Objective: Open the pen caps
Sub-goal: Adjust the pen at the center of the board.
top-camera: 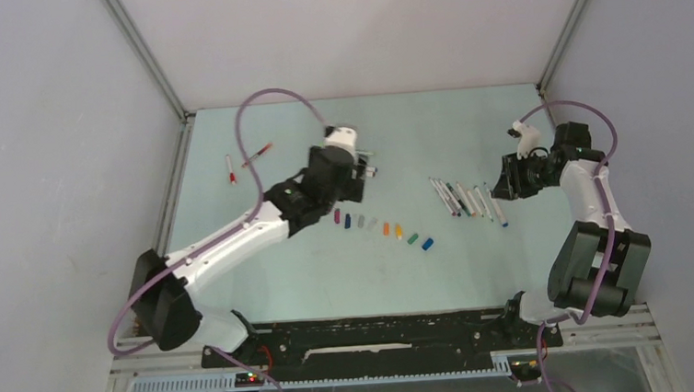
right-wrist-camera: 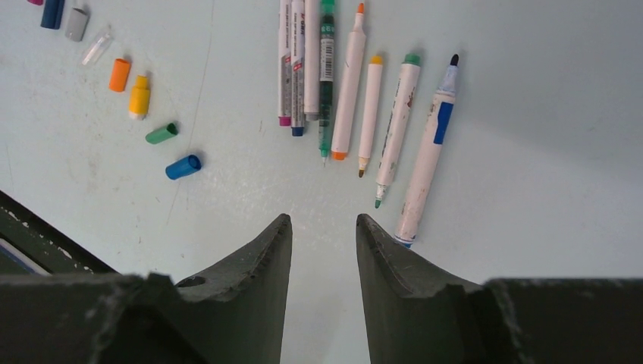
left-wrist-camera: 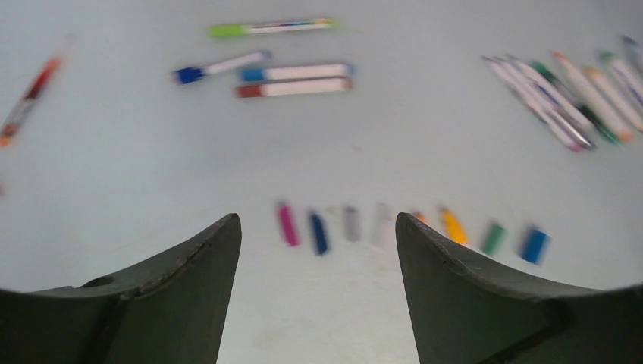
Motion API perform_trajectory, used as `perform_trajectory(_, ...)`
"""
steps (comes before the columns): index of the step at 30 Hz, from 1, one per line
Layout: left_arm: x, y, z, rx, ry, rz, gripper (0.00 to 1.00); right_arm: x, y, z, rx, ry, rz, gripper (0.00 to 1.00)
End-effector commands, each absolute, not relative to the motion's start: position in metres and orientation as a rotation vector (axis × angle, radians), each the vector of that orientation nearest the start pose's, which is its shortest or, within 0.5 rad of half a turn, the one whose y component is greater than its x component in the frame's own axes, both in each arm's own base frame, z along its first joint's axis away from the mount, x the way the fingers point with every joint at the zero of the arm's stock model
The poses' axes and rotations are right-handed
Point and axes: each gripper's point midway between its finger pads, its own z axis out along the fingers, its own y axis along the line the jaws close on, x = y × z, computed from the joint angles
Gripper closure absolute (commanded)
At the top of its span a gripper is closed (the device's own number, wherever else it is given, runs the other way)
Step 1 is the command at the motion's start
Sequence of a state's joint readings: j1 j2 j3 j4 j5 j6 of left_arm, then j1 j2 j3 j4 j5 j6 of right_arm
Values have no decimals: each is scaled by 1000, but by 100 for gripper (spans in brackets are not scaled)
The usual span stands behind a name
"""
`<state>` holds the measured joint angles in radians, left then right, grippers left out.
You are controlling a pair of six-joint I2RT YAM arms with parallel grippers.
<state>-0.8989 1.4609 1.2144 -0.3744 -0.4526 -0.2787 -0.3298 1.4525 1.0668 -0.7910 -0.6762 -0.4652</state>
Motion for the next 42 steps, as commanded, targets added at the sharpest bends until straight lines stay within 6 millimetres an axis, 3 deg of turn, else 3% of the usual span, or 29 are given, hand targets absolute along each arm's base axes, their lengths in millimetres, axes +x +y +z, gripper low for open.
perform_trajectory(1,339,-218,230,193,2028,-164,20,309,6,147,-420,2344,591,60)
perform_trajectory(4,360,-179,231,103,2010,-125,13,309,10,150,-443,2331,591,60)
perform_trajectory(7,383,-152,225,97,2004,-109,9,308,15,153,-468,2323,595,60)
perform_trajectory(9,401,-139,217,92,2008,-131,14,307,18,154,-483,2317,593,60)
perform_trajectory(14,439,-100,189,87,2153,-151,14,305,23,159,-509,2302,591,60)
perform_trajectory(19,472,-49,157,70,2273,65,7,304,24,160,-520,2297,593,60)
perform_trajectory(23,498,-23,150,100,2348,235,8,304,27,159,-533,2299,594,60)
perform_trajectory(31,529,5,125,153,2442,277,23,304,31,158,-556,2300,597,60)
perform_trajectory(35,538,11,112,147,2486,158,35,304,33,158,-563,2300,602,60)
perform_trajectory(42,547,12,94,146,2532,117,40,304,36,155,-574,2307,601,60)
